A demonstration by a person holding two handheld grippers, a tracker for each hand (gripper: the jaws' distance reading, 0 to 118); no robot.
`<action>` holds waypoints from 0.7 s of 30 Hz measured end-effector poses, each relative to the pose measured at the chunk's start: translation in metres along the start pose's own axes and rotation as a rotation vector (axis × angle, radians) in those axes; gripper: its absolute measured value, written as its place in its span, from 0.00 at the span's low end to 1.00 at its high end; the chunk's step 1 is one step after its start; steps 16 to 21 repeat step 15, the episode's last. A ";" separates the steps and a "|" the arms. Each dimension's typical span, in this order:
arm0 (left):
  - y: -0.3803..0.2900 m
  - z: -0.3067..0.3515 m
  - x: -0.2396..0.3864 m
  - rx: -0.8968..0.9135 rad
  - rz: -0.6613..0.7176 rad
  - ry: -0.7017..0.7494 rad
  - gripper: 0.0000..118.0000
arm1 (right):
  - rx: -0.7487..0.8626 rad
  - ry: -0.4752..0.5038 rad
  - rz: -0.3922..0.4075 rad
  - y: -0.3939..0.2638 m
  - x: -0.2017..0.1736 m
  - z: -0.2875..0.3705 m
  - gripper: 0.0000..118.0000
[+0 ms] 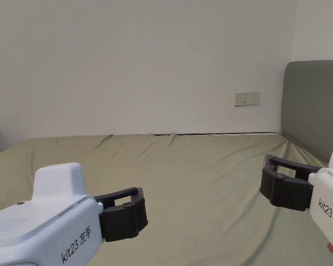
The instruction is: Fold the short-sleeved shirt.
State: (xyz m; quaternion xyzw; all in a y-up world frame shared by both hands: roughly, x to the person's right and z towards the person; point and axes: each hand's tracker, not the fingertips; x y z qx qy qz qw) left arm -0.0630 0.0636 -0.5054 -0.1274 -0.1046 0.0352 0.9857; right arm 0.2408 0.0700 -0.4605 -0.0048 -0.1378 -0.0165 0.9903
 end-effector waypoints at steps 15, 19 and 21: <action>0.004 0.006 -0.002 0.025 0.016 0.009 1.00 | -0.005 0.053 -0.044 0.002 0.001 -0.003 1.00; 0.004 0.006 -0.002 0.025 0.016 0.009 1.00 | -0.005 0.053 -0.044 0.002 0.001 -0.003 1.00; 0.004 0.006 -0.002 0.025 0.016 0.009 1.00 | -0.005 0.053 -0.044 0.002 0.001 -0.003 1.00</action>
